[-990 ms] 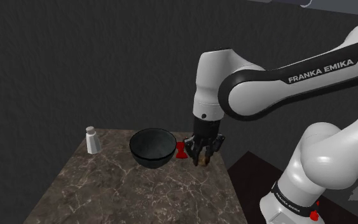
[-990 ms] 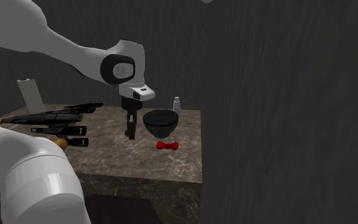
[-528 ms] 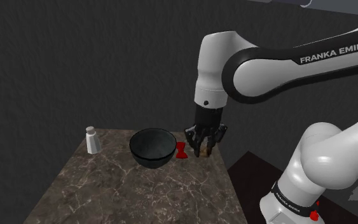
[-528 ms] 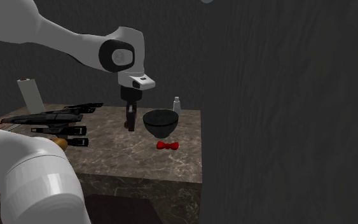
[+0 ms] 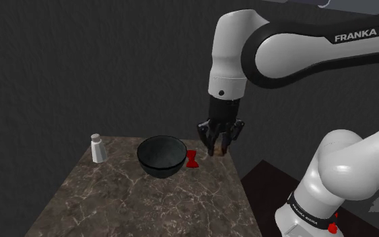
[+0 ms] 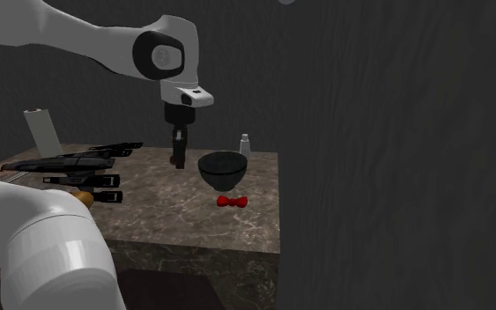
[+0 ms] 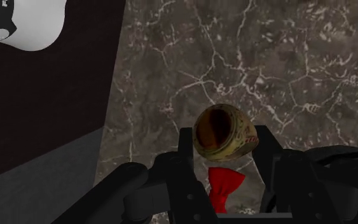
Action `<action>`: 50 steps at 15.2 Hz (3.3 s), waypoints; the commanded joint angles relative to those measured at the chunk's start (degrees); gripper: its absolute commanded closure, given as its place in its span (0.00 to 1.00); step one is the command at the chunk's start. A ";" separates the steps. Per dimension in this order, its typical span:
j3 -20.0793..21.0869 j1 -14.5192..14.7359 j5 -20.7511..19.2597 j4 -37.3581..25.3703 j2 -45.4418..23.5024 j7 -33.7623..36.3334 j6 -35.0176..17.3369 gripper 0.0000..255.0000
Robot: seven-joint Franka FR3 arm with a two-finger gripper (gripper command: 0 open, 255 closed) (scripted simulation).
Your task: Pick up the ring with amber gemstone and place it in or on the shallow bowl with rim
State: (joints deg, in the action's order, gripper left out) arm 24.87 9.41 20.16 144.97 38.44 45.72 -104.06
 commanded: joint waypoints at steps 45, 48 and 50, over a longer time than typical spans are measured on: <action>6.13 -7.84 -14.88 -29.57 -37.87 7.51 -6.95 0.00; 6.13 -7.84 -14.88 -29.57 -37.87 7.51 -6.95 0.00; 6.13 -7.84 -14.88 -29.57 -37.87 7.51 -6.95 0.00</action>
State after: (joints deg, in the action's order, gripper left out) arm 31.00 1.57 5.28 115.42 0.58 53.23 -111.05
